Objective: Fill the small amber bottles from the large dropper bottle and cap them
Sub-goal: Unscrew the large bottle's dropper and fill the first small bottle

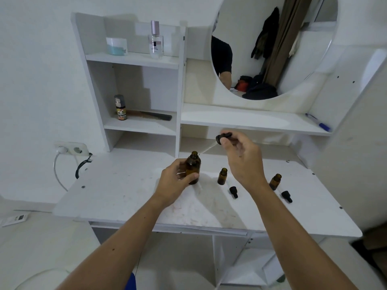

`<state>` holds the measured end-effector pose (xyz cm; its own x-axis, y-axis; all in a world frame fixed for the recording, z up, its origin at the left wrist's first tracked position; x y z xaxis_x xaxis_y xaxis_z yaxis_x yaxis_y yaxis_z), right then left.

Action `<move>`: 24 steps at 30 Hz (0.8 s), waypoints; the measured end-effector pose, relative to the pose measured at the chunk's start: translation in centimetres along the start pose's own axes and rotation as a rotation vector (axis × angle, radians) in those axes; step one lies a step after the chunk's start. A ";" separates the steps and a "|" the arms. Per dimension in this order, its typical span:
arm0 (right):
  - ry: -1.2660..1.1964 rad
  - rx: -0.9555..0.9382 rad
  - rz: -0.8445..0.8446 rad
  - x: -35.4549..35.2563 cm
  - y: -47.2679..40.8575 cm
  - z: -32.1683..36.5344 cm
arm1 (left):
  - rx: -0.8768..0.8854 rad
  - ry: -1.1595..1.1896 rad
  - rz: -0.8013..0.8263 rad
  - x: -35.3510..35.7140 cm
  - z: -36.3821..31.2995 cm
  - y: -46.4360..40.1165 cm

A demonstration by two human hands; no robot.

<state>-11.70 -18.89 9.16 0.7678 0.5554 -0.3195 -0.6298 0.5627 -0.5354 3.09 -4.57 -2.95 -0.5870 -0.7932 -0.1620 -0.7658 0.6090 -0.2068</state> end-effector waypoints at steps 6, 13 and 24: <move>-0.002 -0.055 0.008 0.4 -0.9 0.5 | -0.005 0.036 0.016 -0.1 0.0 -0.1; 0.057 -0.106 0.136 1.5 -2.6 0.7 | -0.007 0.058 0.021 -0.3 0.1 -0.3; 0.210 0.045 0.532 4.2 -4.2 -1.4 | -0.026 0.108 0.069 -0.6 -0.1 -0.6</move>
<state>-5.69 -19.76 8.96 0.3476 0.6384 -0.6867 -0.9368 0.2671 -0.2258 3.83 -4.42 -2.63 -0.6623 -0.7459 -0.0704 -0.7283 0.6630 -0.1731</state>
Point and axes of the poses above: each hand's wrist, its own y-axis away from the middle knuckle, its own x-axis out of the palm, z = x × y, the point moved 2 cm from there along -y, towards the middle knuckle
